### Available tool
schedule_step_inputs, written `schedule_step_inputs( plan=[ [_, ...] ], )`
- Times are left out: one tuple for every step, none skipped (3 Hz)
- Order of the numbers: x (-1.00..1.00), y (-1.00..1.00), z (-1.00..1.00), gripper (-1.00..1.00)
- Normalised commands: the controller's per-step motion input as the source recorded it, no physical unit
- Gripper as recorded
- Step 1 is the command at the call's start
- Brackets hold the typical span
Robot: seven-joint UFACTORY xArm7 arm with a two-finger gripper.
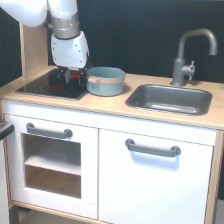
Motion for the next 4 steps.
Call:
schedule_step_inputs(
  plan=[
    [0.89,0.37,-1.00,-0.36],
    [0.84,0.46,-1.00,-0.53],
    [1.00,0.02,0.97,-0.86],
    [1.00,1.00,0.18,-1.00]
  ],
)
